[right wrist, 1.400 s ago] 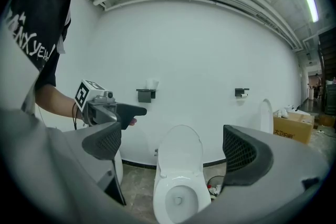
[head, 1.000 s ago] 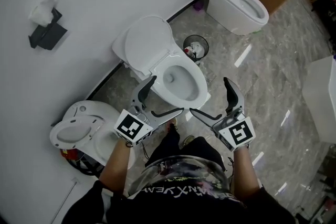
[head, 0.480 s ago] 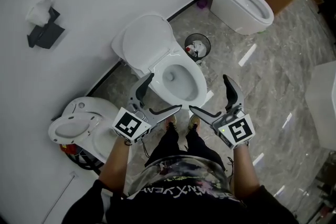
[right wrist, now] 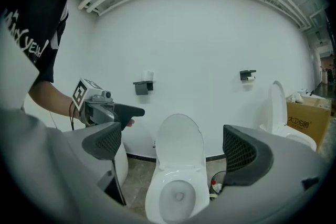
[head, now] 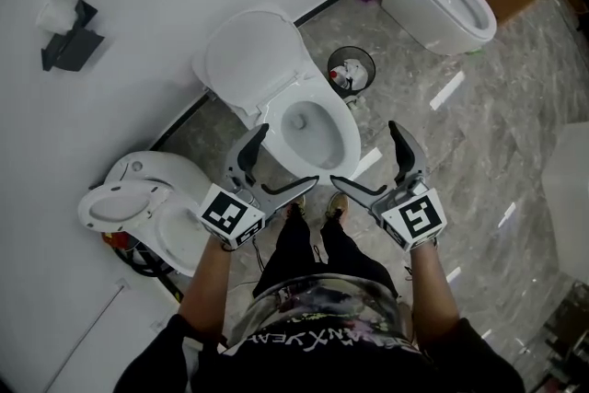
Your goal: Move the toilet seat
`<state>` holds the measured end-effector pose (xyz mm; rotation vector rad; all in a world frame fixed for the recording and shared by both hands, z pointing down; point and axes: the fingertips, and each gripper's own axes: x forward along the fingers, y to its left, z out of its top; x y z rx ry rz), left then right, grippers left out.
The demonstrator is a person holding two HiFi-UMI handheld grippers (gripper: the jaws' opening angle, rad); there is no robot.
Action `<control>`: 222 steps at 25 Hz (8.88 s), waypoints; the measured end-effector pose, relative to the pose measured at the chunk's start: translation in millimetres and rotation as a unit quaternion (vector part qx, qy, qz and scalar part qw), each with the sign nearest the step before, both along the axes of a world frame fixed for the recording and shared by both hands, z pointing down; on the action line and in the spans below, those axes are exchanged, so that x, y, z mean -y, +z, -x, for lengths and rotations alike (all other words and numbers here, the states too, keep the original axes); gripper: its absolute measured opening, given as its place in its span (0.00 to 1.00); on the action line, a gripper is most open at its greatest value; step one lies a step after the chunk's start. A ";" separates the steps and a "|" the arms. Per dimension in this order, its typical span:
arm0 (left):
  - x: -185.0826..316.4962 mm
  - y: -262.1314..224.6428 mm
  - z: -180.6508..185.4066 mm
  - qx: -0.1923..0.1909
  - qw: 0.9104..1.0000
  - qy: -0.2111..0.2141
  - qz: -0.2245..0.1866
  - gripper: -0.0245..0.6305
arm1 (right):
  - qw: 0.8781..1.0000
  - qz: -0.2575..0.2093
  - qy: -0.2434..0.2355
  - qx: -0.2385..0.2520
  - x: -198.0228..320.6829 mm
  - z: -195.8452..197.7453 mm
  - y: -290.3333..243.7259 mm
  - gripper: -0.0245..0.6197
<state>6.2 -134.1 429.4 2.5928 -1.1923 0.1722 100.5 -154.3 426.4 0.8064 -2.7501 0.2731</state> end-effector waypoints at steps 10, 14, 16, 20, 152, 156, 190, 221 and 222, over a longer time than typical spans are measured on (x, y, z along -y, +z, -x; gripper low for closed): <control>2.6 91.0 -2.1 -0.004 0.998 -0.028 0.048 0.84 | 1.000 0.003 0.000 0.005 17.2 -13.9 88.2 0.95; -2.0 145.0 6.7 -0.040 0.994 -0.057 0.087 0.84 | 0.999 0.027 0.010 0.013 15.8 -16.6 144.0 0.95; -6.3 174.4 10.8 -0.044 0.991 -0.068 0.106 0.84 | 0.999 0.043 0.014 0.026 12.9 -19.8 170.7 0.95; -20.0 234.4 19.1 -0.049 0.985 -0.083 0.144 0.84 | 0.996 0.076 0.026 0.027 6.7 -24.6 228.9 0.95; 44.6 193.8 111.7 -0.650 0.666 -0.316 0.188 0.25 | 0.873 0.391 0.088 0.277 129.1 89.4 158.0 0.26; 53.4 189.1 121.7 -0.650 0.664 -0.325 0.177 0.26 | 0.869 0.391 0.080 0.293 138.3 100.6 153.3 0.26; 126.3 167.2 204.7 -0.645 0.641 -0.409 0.075 0.29 | 0.871 0.402 -0.013 0.281 216.0 186.8 136.6 0.23; 192.1 204.7 288.3 -0.574 0.679 -0.444 0.107 0.22 | 0.886 0.396 0.029 0.239 294.9 274.4 173.4 0.17; 192.1 207.7 290.9 -0.571 0.678 -0.448 0.110 0.22 | 0.887 0.395 0.029 0.235 296.6 277.5 174.6 0.17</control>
